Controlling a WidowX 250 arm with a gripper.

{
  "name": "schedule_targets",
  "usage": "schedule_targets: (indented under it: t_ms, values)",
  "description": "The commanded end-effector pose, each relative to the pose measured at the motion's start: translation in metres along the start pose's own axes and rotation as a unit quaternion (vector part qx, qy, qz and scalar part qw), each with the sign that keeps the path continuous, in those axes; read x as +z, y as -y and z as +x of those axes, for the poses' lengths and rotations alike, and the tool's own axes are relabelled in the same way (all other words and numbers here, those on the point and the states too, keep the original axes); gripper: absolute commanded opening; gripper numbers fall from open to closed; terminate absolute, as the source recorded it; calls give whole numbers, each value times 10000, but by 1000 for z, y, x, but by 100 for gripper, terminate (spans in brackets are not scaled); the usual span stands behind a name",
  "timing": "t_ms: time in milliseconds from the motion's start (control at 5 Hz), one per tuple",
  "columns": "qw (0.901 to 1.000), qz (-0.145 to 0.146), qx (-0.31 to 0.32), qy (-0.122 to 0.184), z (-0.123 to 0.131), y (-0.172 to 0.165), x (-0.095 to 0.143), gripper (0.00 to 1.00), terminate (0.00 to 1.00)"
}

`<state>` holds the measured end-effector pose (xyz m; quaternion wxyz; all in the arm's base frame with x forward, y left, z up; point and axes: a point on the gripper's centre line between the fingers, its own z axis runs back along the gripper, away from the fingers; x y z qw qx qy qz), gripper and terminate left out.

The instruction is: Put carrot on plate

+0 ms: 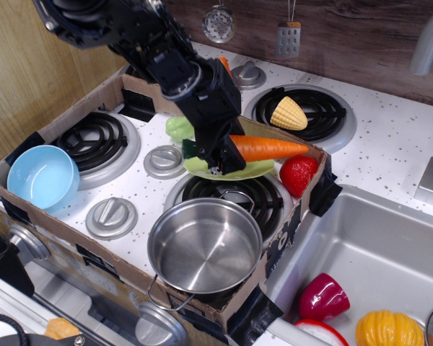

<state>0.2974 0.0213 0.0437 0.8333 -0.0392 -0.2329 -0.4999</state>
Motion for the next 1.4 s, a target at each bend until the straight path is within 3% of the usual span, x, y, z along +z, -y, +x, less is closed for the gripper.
schedule_targets:
  t_ms: [0, 200, 400, 800, 1000, 1200]
  values:
    - [9993, 183, -176, 261, 9, -2, 4, 0, 0]
    - [9981, 221, -348, 453, 9, 1, -1, 0, 0]
    - [9975, 301, -366, 529, 9, 4, -2, 100, 0]
    - [9969, 438, -411, 501, 12, 2, 4, 100, 0]
    - [9957, 814, -423, 116, 12, -1, 23, 100, 0]
    - [9896, 1311, -418, -431, 17, -3, 59, 100, 100]
